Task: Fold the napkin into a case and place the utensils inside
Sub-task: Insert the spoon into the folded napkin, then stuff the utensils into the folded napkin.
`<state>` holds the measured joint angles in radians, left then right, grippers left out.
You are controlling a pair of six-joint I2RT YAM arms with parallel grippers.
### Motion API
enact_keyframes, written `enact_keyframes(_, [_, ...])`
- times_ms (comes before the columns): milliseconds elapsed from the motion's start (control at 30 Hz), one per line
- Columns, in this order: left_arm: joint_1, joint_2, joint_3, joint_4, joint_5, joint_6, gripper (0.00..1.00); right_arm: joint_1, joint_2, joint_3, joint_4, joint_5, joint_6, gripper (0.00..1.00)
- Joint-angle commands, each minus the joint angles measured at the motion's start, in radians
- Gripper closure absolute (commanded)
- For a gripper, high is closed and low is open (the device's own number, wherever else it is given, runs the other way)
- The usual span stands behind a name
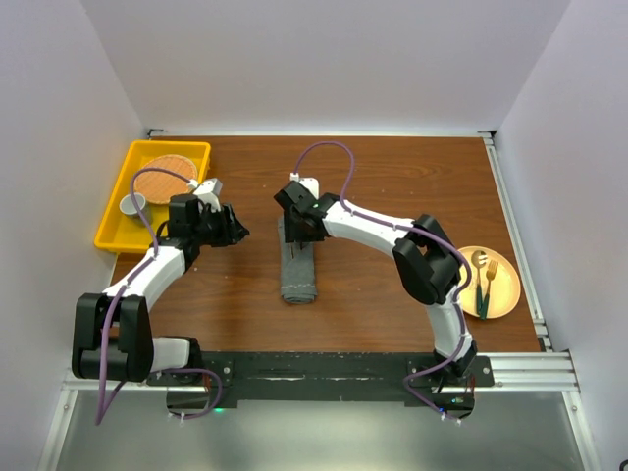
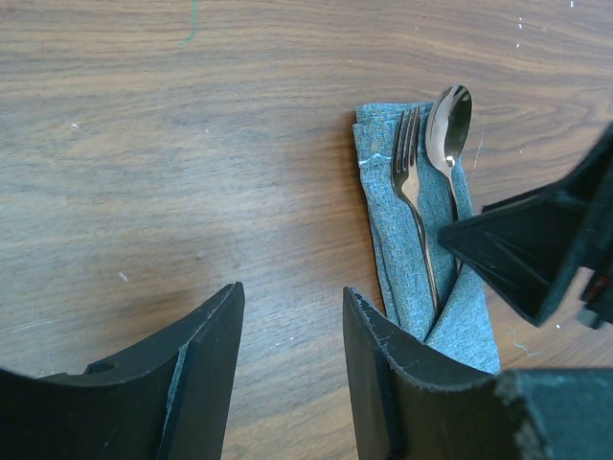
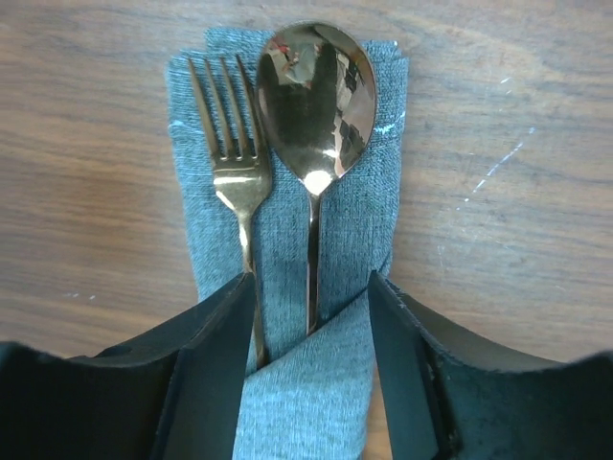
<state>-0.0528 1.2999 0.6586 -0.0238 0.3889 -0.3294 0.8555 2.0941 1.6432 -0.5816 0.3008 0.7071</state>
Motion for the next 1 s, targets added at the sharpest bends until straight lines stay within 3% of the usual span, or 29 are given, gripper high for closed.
enact_keyframes(0, [0.007, -0.019, 0.022, 0.028, 0.024, 0.033, 0.50, -0.003, -0.111, 0.020, -0.023, 0.020, -0.026, 0.44])
enact_keyframes(167, [0.005, 0.010, 0.085, -0.017, 0.109, 0.211, 0.50, -0.042, -0.143, 0.095, -0.040, -0.028, -0.164, 0.40])
enact_keyframes(300, [0.001, 0.058, 0.234, -0.106, 0.307, 0.514, 0.48, -0.093, -0.138, 0.178, -0.092, -0.069, -0.428, 0.19])
enact_keyframes(433, [-0.027, 0.183, 0.396, -0.186, 0.288, 0.755, 0.41, -0.229, -0.210, 0.095, -0.032, -0.271, -0.577, 0.02])
enact_keyframes(467, [-0.042, 0.212, 0.438, -0.241, 0.285, 0.850, 0.39, -0.258, -0.219, 0.061, -0.027, -0.320, -0.581, 0.02])
enact_keyframes(633, [-0.087, 0.393, 0.654, -0.297, 0.245, 1.036, 0.28, -0.447, -0.217, 0.006, -0.018, -0.506, -0.587, 0.02])
enact_keyframes(800, [-0.150, 0.544, 0.805, -0.292, 0.189, 1.216, 0.16, -0.507, -0.262, -0.049, -0.008, -0.545, -0.679, 0.02])
enact_keyframes(967, [-0.174, 0.663, 0.955, -0.330, 0.223, 1.332, 0.06, -0.535, -0.275, -0.082, -0.021, -0.594, -0.701, 0.02])
